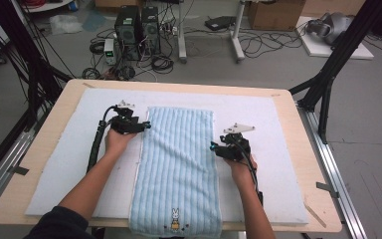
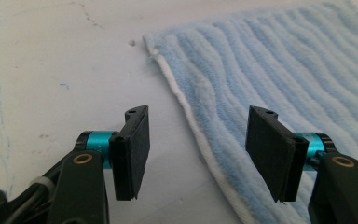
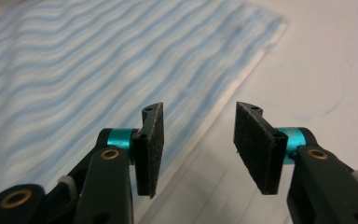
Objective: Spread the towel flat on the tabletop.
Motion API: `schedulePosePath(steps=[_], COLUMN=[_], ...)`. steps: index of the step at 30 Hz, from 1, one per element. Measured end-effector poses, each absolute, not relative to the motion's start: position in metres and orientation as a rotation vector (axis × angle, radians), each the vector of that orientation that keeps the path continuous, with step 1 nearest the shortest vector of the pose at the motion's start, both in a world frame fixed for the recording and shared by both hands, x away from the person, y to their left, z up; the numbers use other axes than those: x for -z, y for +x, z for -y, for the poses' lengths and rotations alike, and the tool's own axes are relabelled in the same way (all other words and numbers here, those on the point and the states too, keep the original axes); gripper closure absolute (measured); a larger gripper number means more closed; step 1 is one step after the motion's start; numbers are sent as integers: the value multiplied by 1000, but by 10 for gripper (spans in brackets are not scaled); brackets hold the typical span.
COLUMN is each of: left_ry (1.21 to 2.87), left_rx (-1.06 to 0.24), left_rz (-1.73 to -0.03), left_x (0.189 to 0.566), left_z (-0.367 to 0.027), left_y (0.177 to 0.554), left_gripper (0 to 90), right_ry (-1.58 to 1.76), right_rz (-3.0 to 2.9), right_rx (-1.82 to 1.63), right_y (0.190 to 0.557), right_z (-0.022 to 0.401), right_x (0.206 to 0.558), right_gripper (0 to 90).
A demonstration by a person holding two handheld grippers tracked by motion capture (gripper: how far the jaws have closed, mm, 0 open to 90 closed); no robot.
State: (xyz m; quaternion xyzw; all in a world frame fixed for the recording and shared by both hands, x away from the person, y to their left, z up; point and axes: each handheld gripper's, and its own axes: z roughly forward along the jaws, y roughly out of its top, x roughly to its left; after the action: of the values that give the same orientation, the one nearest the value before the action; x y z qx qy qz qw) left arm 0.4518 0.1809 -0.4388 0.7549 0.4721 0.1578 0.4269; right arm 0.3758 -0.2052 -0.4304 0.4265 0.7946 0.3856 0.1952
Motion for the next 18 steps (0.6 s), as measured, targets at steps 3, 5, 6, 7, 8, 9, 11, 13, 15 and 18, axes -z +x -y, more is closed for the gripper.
schedulePosePath(steps=[3,5,6,7,8,9,11,13,15,18], left_ry=[1882,1887,1894,1893,1902,1905,1913,1913,1912,1910], left_rx=[-388,-380,-378,-375,-375,-372,-370,-370,-370,-376], left_rz=[-1167,-1166,-1163,-1165,-1161,-1165,-1169,-1173,-1180,-1178], left_x=[434,434,434,434,435,435,436,437,437,439], left_z=[-182,-180,-180,-179,-178,-177,-177,-177,-176,-174], left_y=[449,448,448,448,448,448,448,449,449,450], left_gripper=[406,409,412,413,416,423,426,429,431,432], right_ry=[1215,1252,1274,1294,1311,1320,1304,1259,1280,1307], right_rz=[-2203,-2188,-2183,-2185,-2189,-2202,-2241,-2220,-2178,-2142], right_rx=[-1044,-1033,-1031,-1037,-1036,-1023,-981,-915,-904,-914], right_y=[400,416,422,428,433,438,443,443,446,446], right_z=[199,196,194,192,191,189,186,184,185,188], right_x=[429,430,431,433,436,439,445,444,445,446], right_gripper=[566,582,584,590,602,628,755,856,854,730])
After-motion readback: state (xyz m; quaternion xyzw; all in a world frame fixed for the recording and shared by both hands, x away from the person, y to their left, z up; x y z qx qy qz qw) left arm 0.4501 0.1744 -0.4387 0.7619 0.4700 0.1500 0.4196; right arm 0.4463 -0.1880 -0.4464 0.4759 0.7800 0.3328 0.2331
